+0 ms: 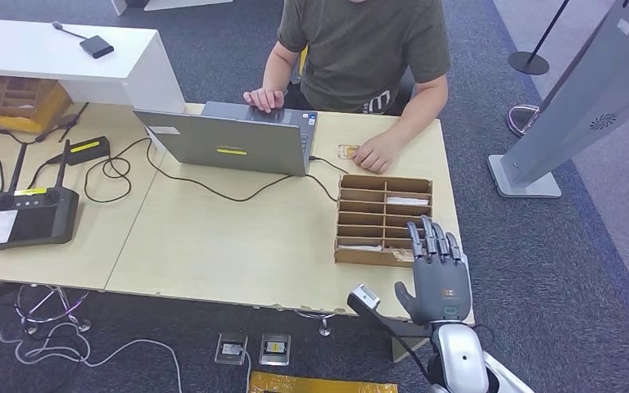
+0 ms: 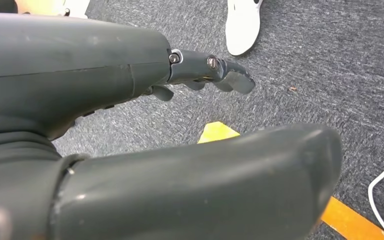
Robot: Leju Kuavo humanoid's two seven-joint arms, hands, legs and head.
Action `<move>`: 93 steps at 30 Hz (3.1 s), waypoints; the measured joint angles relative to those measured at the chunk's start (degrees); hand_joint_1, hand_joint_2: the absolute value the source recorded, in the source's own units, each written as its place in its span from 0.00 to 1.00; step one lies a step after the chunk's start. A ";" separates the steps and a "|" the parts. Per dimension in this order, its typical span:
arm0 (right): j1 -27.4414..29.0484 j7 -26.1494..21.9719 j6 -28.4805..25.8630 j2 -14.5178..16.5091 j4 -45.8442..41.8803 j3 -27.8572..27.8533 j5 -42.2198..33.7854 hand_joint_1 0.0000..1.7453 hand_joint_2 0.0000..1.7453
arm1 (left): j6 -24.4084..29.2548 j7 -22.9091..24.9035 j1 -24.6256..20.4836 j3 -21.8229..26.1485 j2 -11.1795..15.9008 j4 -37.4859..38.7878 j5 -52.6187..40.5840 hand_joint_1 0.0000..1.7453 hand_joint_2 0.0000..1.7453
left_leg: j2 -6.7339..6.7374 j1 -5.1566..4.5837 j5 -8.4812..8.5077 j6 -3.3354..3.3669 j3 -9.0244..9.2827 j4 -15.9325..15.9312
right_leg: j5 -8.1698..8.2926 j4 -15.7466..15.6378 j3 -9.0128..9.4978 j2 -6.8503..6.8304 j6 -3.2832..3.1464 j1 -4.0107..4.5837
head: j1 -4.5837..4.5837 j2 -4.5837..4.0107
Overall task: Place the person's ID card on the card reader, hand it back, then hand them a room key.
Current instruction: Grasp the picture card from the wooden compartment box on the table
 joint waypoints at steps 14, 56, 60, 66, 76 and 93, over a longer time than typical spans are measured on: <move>2.98 0.93 1.69 2.78 1.46 -2.74 0.73 0.00 1.00 | -1.70 0.00 0.00 -0.02 0.11 0.00 -0.99 0.00 0.00 | 0.00 0.00 0.00 0.00 0.00 0.00 | 0.00 0.00 0.00 0.01 0.00 0.00 | 0.00 0.00; 3.42 -2.79 4.16 10.32 6.13 -9.15 2.96 0.00 1.00 | -4.76 -0.52 0.01 -0.02 0.42 -0.09 -2.78 0.00 0.00 | 0.00 0.00 0.00 0.00 0.00 0.00 | 0.00 0.01 0.00 0.02 0.00 0.00 | 0.00 0.00; 2.92 -3.17 4.26 10.79 6.91 -9.15 3.04 0.00 1.00 | -4.91 -0.52 0.02 -0.02 0.43 -0.17 -2.87 0.00 0.00 | 0.00 0.00 0.00 0.00 0.00 0.00 | 0.00 0.00 0.00 0.02 0.00 0.00 | 0.01 0.00; 2.54 -3.16 4.28 11.06 7.88 -9.15 3.26 0.00 1.00 | -4.94 -0.56 0.02 -0.02 0.43 -0.19 -3.25 0.00 0.00 | 0.00 0.00 0.00 0.00 0.00 0.00 | 0.00 0.00 0.00 0.02 0.00 0.00 | 0.00 0.00; 2.71 -0.66 5.99 11.08 8.63 -9.38 6.35 0.00 1.00 | -5.15 -0.85 0.02 -0.02 0.47 -0.32 -3.59 0.00 0.00 | 0.00 0.00 0.00 0.00 0.01 0.00 | 0.00 0.00 0.00 0.02 0.00 0.00 | 0.00 0.00; 3.01 -2.28 7.56 11.84 8.80 -10.00 6.16 0.00 1.00 | -5.22 -0.87 0.02 0.00 0.57 -0.49 -3.22 0.00 0.00 | 0.00 0.00 0.00 0.00 0.01 0.00 | 0.00 0.01 0.00 0.03 0.00 0.00 | 0.00 0.00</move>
